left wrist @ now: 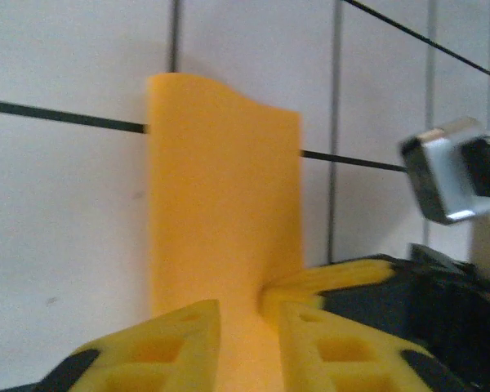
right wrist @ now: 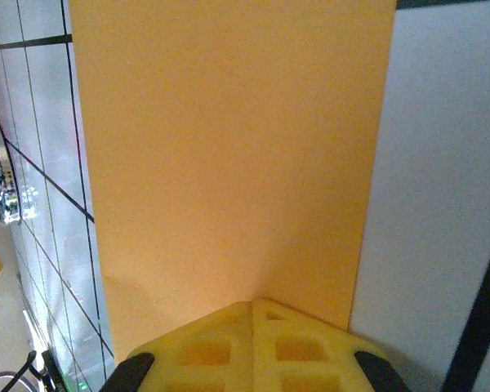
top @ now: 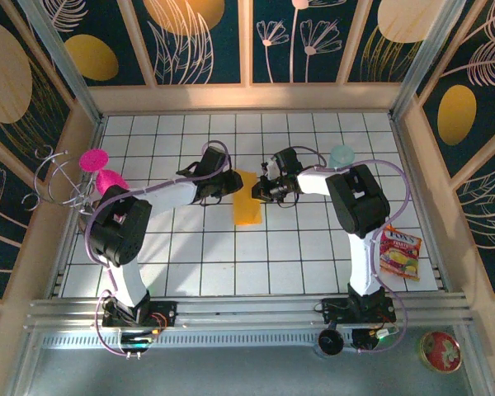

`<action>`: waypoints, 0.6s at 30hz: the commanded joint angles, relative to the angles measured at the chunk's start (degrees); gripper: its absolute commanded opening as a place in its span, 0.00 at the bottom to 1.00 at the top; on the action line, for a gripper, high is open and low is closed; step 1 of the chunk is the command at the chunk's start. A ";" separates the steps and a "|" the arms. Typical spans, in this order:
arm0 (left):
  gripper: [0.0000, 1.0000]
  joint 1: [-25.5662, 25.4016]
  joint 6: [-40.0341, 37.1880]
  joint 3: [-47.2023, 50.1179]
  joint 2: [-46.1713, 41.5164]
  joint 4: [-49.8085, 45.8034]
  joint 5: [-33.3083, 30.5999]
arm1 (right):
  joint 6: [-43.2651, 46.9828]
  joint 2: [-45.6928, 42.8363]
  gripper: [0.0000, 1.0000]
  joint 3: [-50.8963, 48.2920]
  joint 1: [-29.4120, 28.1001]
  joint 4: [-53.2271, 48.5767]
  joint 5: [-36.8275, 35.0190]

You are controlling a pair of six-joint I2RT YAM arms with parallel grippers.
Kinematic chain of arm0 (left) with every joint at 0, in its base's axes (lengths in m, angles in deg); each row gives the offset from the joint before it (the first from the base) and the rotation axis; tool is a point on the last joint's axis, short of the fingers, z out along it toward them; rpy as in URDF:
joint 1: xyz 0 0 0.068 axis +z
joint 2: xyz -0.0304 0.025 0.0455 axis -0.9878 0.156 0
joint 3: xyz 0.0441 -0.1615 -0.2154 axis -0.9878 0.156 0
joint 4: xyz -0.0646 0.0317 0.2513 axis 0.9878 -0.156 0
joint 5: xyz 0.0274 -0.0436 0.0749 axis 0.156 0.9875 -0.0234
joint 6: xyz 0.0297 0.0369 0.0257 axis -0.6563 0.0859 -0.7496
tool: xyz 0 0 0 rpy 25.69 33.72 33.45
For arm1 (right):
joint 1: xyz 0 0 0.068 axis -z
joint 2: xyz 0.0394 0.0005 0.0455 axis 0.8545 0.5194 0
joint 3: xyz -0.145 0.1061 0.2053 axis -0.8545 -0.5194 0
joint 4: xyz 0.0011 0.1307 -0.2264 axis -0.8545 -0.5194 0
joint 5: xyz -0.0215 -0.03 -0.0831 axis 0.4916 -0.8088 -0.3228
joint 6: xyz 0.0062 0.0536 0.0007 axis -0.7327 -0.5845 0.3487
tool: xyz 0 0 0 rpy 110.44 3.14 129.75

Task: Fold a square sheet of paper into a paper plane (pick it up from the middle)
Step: First fold the square sheet of paper in half at the center of the table.

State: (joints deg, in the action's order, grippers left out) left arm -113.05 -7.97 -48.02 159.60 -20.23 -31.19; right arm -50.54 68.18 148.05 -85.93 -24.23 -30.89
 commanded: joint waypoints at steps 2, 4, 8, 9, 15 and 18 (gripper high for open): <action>0.13 -0.14 2.24 1.32 2.72 6.79 11.38 | 0.68 5.74 0.00 -1.69 -0.03 -7.11 -9.19; 0.08 -0.14 2.01 0.42 4.41 6.57 12.85 | 0.65 6.02 0.00 -1.69 -0.04 -7.30 -9.26; 0.01 -0.13 1.11 -1.49 7.64 4.92 14.19 | 0.48 6.55 0.00 -1.56 -0.03 -7.64 -9.46; 0.00 -0.14 0.87 -1.94 8.35 4.03 13.83 | 0.44 6.64 0.00 -1.51 -0.02 -7.80 -9.50; 0.00 0.05 -0.85 -2.85 11.19 0.40 10.96 | 0.86 7.24 0.00 -1.34 -0.02 -9.11 -10.57; 0.00 0.74 -1.21 -1.43 11.64 0.67 10.55 | 1.25 7.60 0.00 -1.42 0.04 -9.99 -11.62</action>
State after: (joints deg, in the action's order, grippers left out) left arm -112.86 -7.77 -49.63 170.03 -17.78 -19.87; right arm -50.81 68.90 149.28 -85.93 -26.13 -30.85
